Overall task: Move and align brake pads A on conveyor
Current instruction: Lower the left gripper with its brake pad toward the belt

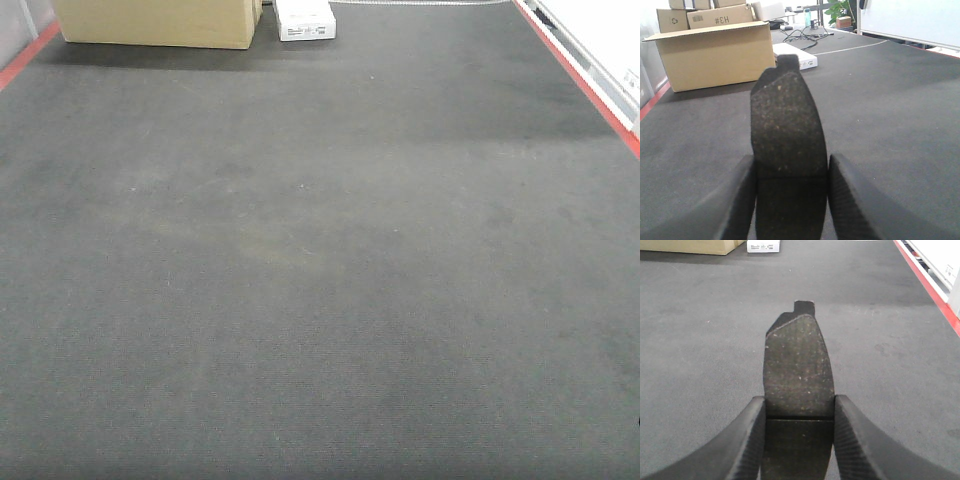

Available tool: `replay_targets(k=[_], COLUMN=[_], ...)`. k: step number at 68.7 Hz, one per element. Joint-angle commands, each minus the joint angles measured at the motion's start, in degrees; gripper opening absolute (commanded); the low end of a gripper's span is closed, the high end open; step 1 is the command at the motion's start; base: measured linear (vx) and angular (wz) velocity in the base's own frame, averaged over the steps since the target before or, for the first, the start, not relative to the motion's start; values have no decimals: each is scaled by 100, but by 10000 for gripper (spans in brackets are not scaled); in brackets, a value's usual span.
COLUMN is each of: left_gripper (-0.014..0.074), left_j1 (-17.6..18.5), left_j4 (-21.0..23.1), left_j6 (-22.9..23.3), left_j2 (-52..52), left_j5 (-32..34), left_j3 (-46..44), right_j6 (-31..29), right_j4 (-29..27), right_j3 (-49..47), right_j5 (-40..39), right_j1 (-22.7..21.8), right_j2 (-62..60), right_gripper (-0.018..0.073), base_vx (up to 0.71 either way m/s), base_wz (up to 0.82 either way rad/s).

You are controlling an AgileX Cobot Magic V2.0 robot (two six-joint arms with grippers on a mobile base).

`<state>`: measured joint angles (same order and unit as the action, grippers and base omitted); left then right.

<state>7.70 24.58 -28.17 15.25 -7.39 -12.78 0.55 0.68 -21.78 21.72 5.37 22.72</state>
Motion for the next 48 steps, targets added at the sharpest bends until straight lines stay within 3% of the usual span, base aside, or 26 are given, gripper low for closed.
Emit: replay_targets(k=[1, 48], left_gripper=[57, 57], left_j1=[25, 25], left_j4=[95, 95], left_j6=[40, 40], left_j2=[49, 49], left_j5=[517, 534], left_j3=[-186, -186], right_j6=[-55, -55], right_j4=[53, 53], right_j3=[-173, -173], right_j5=[-539, -539], right_j1=[-10, -10], right_j2=[49, 49], right_gripper=[36, 36], base_vx=[4, 0], base_wz=[1, 0])
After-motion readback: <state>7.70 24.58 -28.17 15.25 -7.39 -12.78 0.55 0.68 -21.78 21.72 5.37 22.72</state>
